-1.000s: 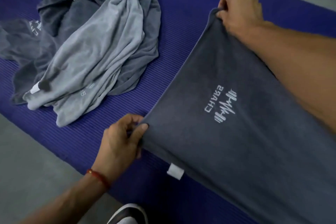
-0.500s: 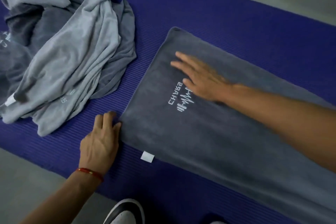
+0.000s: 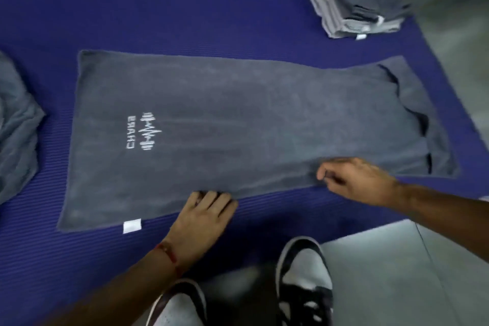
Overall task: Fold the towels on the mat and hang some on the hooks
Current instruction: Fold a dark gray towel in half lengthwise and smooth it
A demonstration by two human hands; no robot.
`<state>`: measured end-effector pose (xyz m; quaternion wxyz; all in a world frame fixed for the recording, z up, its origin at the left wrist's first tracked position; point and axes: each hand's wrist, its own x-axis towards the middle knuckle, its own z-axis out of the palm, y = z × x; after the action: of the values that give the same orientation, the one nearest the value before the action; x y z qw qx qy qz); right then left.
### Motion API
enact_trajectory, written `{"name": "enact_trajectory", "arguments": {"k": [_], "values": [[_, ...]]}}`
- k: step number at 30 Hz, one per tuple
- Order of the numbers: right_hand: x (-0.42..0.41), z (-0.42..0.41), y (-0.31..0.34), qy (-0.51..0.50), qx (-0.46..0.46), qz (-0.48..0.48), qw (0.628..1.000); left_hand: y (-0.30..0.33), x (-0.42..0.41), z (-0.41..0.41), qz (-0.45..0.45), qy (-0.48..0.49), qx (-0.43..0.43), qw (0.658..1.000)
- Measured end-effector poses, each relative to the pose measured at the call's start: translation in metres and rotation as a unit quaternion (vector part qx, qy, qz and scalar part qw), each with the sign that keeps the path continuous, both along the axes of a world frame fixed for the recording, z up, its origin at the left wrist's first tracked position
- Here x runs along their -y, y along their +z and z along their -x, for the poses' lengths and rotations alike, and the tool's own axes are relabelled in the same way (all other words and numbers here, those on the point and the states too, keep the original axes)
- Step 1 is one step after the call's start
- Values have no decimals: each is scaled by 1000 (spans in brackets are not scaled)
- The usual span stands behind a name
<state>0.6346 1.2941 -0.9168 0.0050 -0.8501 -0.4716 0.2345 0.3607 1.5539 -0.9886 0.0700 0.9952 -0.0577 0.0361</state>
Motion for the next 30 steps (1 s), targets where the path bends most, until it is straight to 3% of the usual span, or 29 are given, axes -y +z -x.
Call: {"name": "enact_trajectory", "arguments": {"k": [5, 8, 14, 17, 25, 30], "values": [[49, 11, -34, -28, 0, -46, 999, -2, -11, -24, -15, -19, 17, 1000], [40, 11, -44, -33, 55, -78, 995, 4, -11, -30, -41, -35, 17, 998], [30, 8, -56, 35, 167, -119, 978, 21, 0, -40, -66, 5, -101, 993], [27, 9, -57, 69, 193, -121, 971, 28, 8, -46, -73, 24, -117, 990], [25, 11, -53, 99, 228, -91, 964, 28, 2, -30, -13, 14, -6, 1000], [39, 17, -47, 93, 209, -103, 968, 23, 0, -35, -39, -53, -36, 997]]}}
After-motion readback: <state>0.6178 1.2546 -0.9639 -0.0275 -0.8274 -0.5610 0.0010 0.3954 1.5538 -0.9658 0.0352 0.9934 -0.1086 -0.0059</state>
